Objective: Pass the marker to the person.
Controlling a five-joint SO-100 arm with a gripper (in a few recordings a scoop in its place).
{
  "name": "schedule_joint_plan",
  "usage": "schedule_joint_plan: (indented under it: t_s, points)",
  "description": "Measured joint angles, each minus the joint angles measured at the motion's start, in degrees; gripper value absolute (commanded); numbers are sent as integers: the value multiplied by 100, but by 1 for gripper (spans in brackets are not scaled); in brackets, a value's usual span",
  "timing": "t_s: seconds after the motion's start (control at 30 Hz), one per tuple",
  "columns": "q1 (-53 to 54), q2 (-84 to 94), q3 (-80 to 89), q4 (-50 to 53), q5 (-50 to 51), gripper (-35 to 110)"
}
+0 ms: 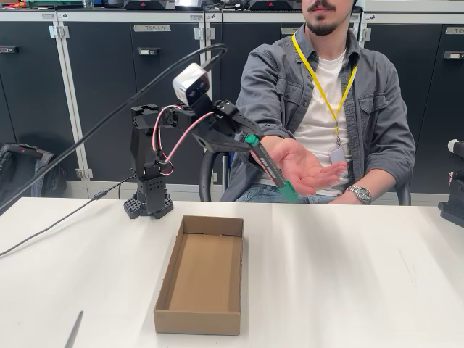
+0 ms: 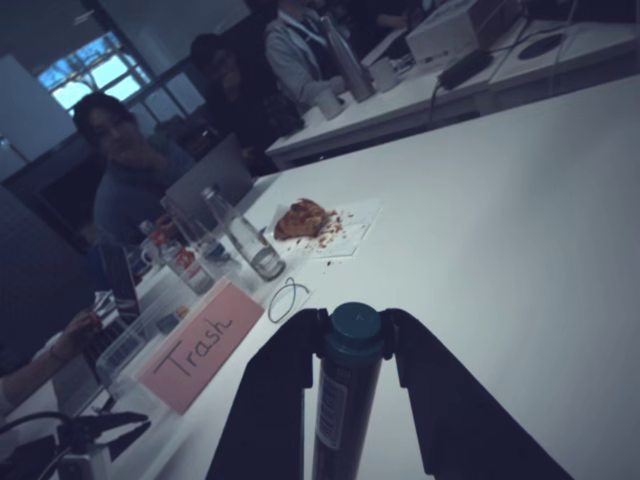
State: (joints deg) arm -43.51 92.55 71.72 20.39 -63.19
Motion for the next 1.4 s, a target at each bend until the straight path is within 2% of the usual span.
schedule_joint_plan:
  t_s: [0.33,0.77,1.17,1.2,1.3,1.4]
  points:
    - [-1081,0,229,-492,-527,-5]
    - [-1415,299,1169,-1090,-940,-5]
    - [-1521,413,1301,-1125,-949,-4]
    - [-1538,413,1310,-1134,-949,-2]
    - [-1538,422,1397,-1292,-949,25]
    - [-1547,422,1512,-1485,-905,37]
